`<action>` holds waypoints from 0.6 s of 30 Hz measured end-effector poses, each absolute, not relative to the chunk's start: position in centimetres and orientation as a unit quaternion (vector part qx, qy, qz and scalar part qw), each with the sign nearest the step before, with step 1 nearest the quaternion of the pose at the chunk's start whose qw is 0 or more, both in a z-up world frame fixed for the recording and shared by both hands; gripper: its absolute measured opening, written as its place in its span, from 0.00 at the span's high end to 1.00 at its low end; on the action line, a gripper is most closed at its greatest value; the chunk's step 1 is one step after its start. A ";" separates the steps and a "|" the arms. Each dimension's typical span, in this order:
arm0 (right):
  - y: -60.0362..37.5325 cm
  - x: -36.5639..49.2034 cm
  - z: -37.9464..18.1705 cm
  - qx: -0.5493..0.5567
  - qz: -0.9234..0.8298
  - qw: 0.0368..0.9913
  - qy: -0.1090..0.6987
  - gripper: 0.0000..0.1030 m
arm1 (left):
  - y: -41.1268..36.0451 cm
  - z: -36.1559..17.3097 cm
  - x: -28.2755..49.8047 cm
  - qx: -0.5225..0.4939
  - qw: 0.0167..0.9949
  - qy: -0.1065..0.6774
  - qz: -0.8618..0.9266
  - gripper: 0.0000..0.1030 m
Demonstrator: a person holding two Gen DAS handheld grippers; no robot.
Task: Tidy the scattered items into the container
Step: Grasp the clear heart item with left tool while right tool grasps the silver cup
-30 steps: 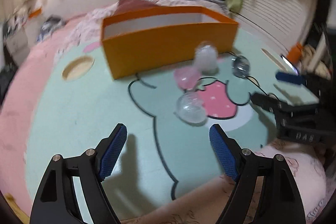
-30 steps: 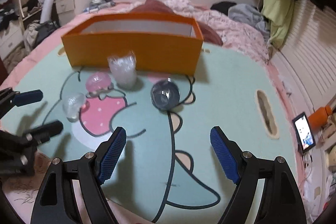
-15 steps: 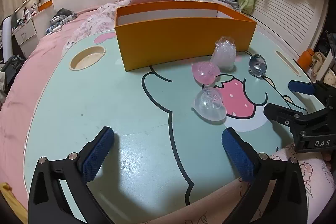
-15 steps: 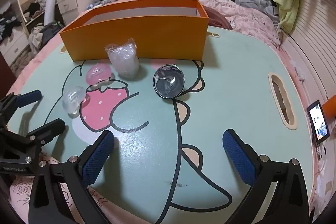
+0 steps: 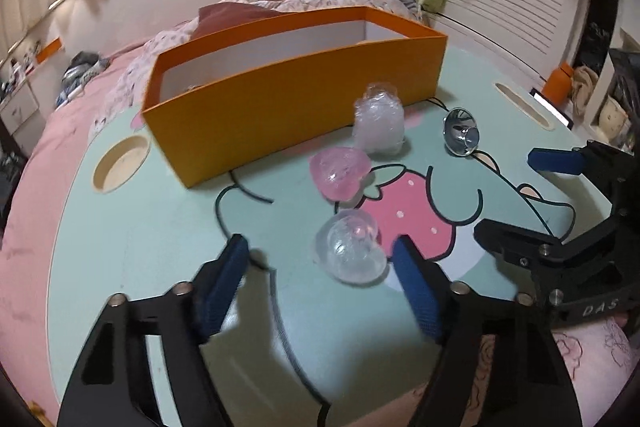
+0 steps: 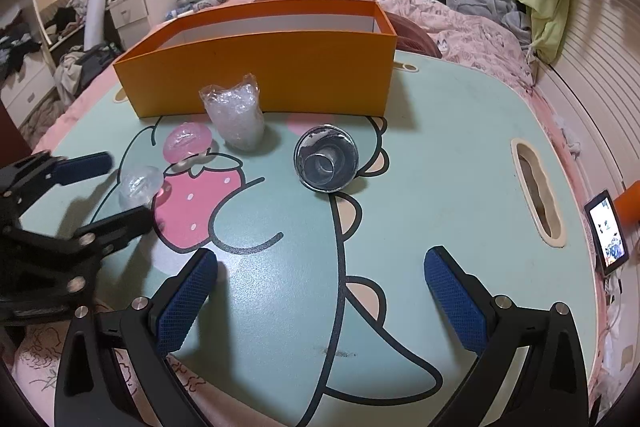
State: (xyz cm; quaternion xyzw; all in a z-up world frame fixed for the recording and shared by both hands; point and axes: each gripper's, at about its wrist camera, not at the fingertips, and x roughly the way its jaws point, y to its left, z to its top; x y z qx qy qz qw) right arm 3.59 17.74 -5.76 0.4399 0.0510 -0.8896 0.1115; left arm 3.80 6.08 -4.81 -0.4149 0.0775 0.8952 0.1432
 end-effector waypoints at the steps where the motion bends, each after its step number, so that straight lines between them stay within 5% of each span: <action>1: 17.8 3.6 -5.7 0.439 -0.890 0.112 0.048 0.00 | 6.2 -4.8 3.8 -0.414 0.151 0.076 0.895 0.61; 10: 23.1 3.9 -4.6 0.398 -0.907 0.098 -0.097 0.00 | 4.3 -4.2 6.8 -0.354 0.113 0.043 0.927 0.61; 18: 20.0 1.9 -4.3 0.418 -0.902 0.107 -0.028 0.18 | 3.5 -3.6 7.5 -0.333 0.129 0.026 0.934 0.61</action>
